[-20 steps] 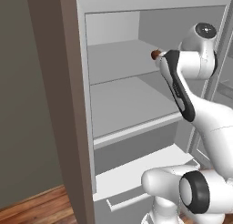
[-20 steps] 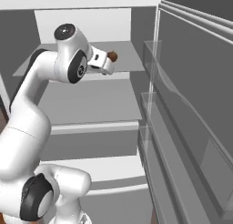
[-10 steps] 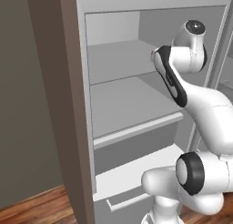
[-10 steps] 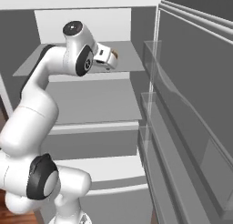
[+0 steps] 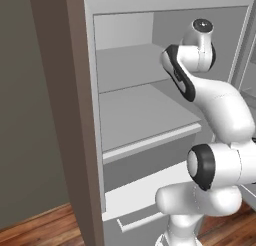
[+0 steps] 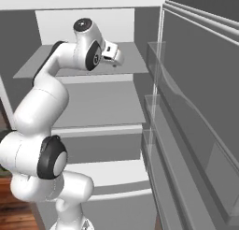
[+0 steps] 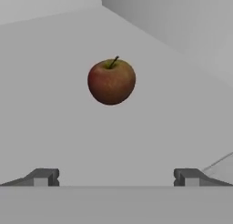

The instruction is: Open the fridge, remove the apple, lemon, and shrimp, and place them on any counter.

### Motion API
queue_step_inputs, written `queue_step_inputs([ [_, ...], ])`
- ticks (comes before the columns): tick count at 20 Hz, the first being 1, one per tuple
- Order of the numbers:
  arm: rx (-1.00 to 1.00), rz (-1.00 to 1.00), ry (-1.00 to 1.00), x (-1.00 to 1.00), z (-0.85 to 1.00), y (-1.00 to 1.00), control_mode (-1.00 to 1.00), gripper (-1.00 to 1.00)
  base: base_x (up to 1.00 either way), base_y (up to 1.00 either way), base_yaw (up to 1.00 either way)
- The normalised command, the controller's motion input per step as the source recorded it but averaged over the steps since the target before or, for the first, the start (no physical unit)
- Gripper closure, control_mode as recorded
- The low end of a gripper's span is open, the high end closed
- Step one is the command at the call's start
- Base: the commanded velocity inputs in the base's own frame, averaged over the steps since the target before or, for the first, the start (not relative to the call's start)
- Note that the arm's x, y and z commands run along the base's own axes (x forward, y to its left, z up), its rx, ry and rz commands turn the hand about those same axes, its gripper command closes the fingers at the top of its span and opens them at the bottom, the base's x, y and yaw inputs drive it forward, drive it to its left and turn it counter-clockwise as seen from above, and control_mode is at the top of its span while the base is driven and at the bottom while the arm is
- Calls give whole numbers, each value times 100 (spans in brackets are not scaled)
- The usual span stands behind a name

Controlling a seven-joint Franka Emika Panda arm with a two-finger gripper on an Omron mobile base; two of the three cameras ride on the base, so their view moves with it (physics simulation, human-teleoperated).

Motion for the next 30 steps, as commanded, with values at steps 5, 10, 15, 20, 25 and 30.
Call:
queue_step_inputs([
  [5,0,0,0,40,0,0,-100,-100,0,0,0],
  [10,0,0,0,37,0,-1,-100,-100,0,0,0],
  [15,1,0,0,30,0,-4,-100,-100,0,0,0],
  [20,2,0,0,28,-1,-9,-100,-100,0,0,0],
  [25,1,0,1,23,-11,-9,-100,-100,0,0,0],
  [30,0,0,0,6,-16,0,-100,-100,0,0,0],
])
